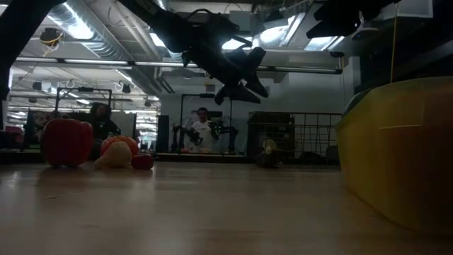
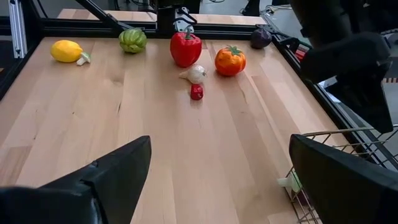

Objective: Sort produce into baskets
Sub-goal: Put the pepper into the wire basket

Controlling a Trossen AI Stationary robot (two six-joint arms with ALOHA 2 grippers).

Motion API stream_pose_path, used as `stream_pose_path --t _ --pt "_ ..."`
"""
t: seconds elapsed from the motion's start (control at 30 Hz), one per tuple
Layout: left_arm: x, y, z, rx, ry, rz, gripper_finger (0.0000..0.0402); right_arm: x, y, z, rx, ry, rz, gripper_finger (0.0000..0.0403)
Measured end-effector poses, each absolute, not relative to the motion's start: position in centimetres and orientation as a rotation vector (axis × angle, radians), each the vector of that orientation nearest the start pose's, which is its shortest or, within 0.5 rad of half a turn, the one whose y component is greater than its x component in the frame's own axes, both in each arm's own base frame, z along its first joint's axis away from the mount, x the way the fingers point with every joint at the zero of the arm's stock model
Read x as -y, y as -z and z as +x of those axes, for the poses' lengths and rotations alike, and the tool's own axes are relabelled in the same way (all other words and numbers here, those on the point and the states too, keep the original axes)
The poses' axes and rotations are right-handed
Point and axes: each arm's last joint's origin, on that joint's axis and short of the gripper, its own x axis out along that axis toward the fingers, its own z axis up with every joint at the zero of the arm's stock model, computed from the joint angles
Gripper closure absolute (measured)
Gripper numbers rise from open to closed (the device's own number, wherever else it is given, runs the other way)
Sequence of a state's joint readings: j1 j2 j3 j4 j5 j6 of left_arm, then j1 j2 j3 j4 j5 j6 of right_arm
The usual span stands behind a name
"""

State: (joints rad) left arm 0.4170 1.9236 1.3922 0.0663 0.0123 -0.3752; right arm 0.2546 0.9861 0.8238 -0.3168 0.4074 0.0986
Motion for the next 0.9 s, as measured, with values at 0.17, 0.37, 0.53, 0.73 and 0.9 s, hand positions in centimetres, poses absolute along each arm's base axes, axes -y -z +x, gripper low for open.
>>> stream_pose_path --t 0.17,0.37,0.53,0.73,0.9 --pt "-18.4 -23.6 39.9 -0.373 -0.495 -0.465 0.021 -4.2 -30.0 20.6 -0.445 0.172 -0.059 0.0026" --pt "-19.6 -23.7 39.2 -0.373 -0.512 -0.477 0.0174 -4.2 -30.0 20.6 -0.446 0.171 -0.059 0.0026" --pt "-20.4 -24.6 38.0 -0.389 -0.475 -0.494 0.0169 -4.2 -30.0 20.6 -0.445 0.172 -0.059 0.0026" --pt "-20.1 -26.1 34.6 -0.609 -0.482 -0.474 0.0169 -4.2 -30.0 20.6 -0.445 0.172 -0.059 0.0026" --pt "-18.6 -27.3 31.1 -0.832 -0.495 -0.514 0.0169 -4.2 -30.0 20.6 -0.445 0.171 -0.059 0.0026"
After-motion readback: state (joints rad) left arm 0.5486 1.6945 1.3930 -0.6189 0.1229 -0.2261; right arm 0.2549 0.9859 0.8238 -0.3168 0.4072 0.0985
